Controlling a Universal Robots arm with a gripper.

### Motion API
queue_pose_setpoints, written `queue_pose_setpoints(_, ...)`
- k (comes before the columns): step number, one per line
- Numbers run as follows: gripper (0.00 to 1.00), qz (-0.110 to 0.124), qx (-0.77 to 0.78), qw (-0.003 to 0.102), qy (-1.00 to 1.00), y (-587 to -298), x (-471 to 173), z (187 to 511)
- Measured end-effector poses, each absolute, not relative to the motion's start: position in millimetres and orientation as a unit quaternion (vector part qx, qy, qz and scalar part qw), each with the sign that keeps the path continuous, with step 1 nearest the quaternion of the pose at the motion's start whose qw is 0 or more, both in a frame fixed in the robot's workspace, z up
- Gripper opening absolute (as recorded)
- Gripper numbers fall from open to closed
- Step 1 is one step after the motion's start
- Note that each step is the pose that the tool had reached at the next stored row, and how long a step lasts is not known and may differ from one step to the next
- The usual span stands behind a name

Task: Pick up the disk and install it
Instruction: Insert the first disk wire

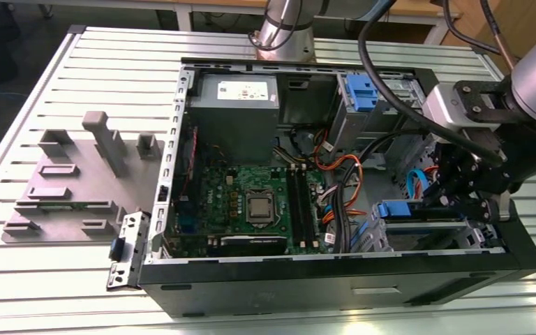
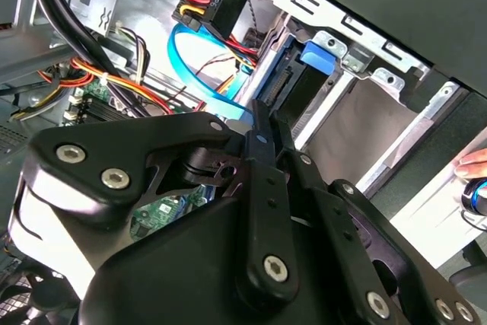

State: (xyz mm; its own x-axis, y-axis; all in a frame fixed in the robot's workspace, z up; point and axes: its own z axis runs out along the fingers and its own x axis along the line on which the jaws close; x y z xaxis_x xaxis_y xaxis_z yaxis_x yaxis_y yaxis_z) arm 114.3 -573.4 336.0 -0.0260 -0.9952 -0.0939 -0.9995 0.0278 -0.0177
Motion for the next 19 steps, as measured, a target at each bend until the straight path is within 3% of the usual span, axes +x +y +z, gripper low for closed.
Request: queue_pose_setpoints(19,0.16,0.026,-0.697,0.04,0.716,-573.8,114.3,330.8)
